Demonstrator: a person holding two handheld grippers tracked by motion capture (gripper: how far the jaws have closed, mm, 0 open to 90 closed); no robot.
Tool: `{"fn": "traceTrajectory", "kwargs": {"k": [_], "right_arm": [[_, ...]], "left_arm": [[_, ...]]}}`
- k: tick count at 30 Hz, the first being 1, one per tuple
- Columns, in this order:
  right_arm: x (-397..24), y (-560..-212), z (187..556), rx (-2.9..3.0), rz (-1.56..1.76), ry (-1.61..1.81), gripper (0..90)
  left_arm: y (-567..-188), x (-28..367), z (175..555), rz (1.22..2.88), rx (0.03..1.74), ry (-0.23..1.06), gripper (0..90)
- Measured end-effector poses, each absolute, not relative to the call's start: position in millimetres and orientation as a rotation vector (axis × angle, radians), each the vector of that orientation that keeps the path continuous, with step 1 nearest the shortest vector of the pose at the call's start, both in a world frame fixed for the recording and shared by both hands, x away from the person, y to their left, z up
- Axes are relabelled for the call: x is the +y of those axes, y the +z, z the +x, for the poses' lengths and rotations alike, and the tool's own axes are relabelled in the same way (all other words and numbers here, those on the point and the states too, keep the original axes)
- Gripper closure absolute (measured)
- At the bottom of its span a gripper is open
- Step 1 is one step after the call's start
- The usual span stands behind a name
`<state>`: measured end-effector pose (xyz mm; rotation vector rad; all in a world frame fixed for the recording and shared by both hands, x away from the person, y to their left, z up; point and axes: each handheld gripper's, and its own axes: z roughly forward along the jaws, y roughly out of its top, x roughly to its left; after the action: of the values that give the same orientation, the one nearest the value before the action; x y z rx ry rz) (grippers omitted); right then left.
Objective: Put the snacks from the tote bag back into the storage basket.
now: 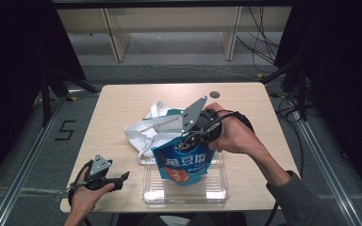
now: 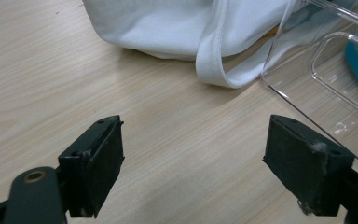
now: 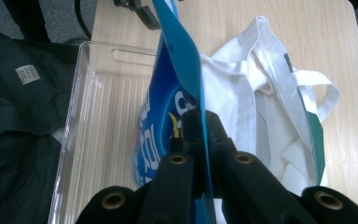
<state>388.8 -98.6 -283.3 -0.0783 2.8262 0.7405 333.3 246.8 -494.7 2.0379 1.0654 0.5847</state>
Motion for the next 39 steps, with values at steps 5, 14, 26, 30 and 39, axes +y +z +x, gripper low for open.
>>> {"fn": "traceTrajectory", "kwargs": {"k": [5,14,26,30,39], "right_arm": [[-103.5,-286.0,392.7,2.833,-0.091,0.789,89.5],[-119.8,-275.0,389.0,2.749,0.056,0.974,63.1],[-151.3,-272.2,384.4,2.650,0.179,1.076,49.4],[-161.1,-276.5,383.7,2.640,0.226,1.084,47.4],[-192.3,-294.4,377.2,2.622,0.291,1.101,44.6]], "left_arm": [[-495.1,246.3,333.2,2.036,1.067,0.581,18.7],[-496.2,245.4,332.2,2.025,1.077,0.575,18.7],[-494.4,246.8,333.0,2.037,1.066,0.585,18.7],[-494.8,245.8,331.9,2.030,1.065,0.572,18.7],[-494.5,246.0,332.7,2.037,1.067,0.575,18.7]]}}
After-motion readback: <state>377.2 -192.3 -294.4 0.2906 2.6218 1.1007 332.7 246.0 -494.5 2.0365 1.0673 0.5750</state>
